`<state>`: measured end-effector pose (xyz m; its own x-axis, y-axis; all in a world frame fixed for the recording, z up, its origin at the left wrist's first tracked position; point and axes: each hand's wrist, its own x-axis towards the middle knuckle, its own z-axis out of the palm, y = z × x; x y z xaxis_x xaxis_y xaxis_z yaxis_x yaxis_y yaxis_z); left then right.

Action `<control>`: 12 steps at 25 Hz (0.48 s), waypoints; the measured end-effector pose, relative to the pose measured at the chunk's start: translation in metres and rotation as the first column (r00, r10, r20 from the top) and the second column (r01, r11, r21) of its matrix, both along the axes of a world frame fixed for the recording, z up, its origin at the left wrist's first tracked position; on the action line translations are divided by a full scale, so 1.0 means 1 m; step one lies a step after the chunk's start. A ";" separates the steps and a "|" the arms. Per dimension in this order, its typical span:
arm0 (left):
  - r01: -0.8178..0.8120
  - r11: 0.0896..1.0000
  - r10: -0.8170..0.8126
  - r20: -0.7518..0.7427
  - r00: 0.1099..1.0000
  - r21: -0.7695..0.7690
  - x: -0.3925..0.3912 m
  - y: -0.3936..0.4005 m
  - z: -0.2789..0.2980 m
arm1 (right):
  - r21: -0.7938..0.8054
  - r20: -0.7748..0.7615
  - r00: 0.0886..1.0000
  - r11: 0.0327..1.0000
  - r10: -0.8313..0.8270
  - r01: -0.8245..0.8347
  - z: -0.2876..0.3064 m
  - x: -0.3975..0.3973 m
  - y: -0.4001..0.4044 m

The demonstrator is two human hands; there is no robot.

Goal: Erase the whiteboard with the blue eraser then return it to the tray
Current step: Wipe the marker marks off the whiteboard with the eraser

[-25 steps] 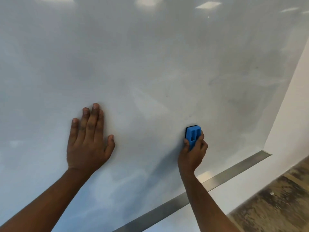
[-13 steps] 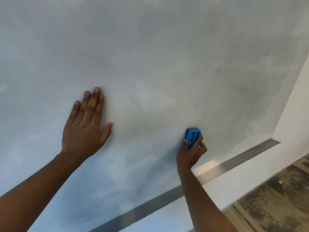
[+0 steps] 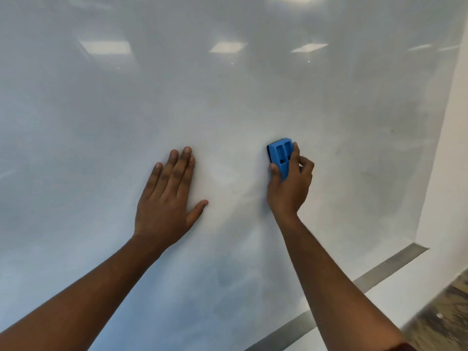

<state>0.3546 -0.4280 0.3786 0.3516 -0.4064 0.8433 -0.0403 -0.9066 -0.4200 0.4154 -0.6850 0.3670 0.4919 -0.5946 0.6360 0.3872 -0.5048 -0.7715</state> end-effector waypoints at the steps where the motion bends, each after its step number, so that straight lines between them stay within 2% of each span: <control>1: 0.002 1.000 -0.002 0.009 1.000 -0.002 0.002 0.002 0.000 | -0.003 0.027 1.000 1.000 -0.004 0.004 0.012 -0.002 0.011; 3: 0.015 1.000 -0.016 0.032 0.999 0.019 0.004 0.006 -0.003 | -0.171 0.130 0.992 0.985 0.007 0.015 0.002 -0.018 0.045; 5: 0.035 0.998 -0.039 0.058 0.998 0.054 0.004 0.012 -0.004 | -0.434 0.200 0.976 0.901 0.086 0.010 -0.044 -0.036 0.068; 7: 0.039 0.996 -0.044 0.071 0.997 0.079 0.003 0.016 -0.005 | -0.576 0.197 0.970 0.817 0.144 -0.004 -0.085 -0.042 0.051; 9: 0.025 0.996 -0.031 0.079 0.996 0.082 0.001 0.017 -0.006 | -0.526 0.203 0.972 0.851 0.119 0.006 -0.075 -0.027 0.012; 12: 0.007 0.997 -0.014 0.083 0.996 0.082 -0.001 0.012 -0.009 | -0.291 0.165 0.986 0.954 -0.022 0.070 0.007 0.009 -0.018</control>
<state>0.3533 -0.4157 0.3695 0.2762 -0.4784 0.8336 -0.0115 -0.8689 -0.4949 0.4240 -0.7027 0.3743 0.3476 -0.3886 0.8533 0.4625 -0.7206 -0.5165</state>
